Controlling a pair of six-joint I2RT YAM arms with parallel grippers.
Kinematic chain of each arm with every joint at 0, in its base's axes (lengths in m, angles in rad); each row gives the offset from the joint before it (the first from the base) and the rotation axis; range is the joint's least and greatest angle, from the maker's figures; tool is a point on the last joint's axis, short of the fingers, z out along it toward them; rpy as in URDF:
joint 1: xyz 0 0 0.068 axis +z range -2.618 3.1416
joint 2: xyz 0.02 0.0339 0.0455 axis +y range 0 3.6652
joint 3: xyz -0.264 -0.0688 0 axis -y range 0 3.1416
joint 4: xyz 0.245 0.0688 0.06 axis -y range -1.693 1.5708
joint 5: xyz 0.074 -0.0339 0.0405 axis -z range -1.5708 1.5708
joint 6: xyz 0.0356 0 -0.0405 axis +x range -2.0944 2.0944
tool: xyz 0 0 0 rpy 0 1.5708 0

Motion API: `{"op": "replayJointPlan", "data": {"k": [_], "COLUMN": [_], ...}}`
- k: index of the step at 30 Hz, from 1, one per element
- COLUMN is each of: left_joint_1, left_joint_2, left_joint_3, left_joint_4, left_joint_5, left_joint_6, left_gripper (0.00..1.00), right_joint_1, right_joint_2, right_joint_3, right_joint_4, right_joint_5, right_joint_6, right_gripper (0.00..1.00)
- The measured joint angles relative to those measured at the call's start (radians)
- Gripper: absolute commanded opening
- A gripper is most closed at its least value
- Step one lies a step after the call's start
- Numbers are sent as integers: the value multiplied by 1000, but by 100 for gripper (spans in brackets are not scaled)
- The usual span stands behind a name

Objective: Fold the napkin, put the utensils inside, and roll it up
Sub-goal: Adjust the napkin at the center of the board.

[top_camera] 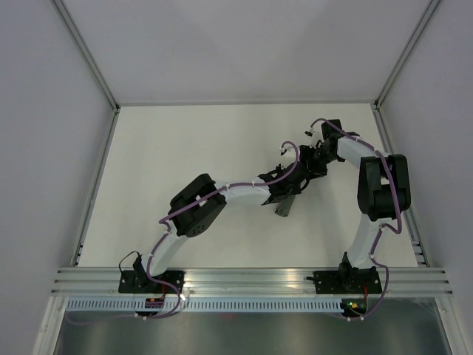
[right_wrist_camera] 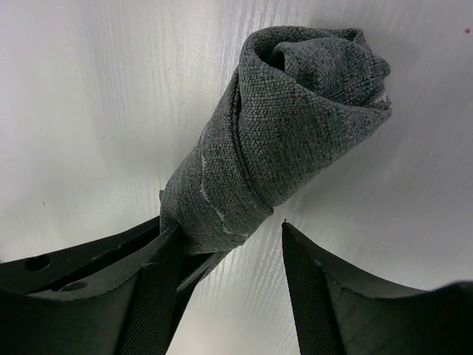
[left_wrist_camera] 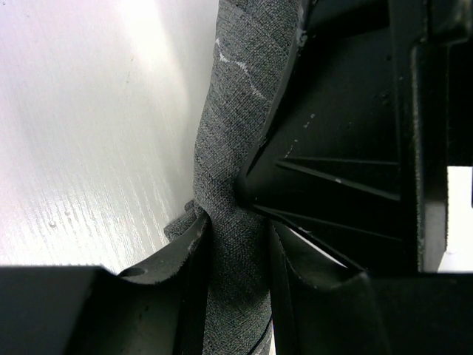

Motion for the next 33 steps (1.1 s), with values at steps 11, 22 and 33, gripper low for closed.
{"op": "replayJointPlan", "data": {"k": [11,22,33], "left_joint_1": [1,1,0], "left_joint_2": [2,-44,-122], "left_joint_3": [2,-98,-185], "left_joint_4": [5,117,124], "left_joint_5": [1,37,116], "left_joint_6": [-2,4,39], "left_gripper": [45,54,56], "right_joint_1": [4,15,31], "right_joint_2": [29,45,55], "right_joint_3": [21,51,84], "right_joint_4": [5,-1,-1], "right_joint_5": [-41,-25,25], "right_joint_6": [39,29,-7], "right_gripper": [31,29,29]}}
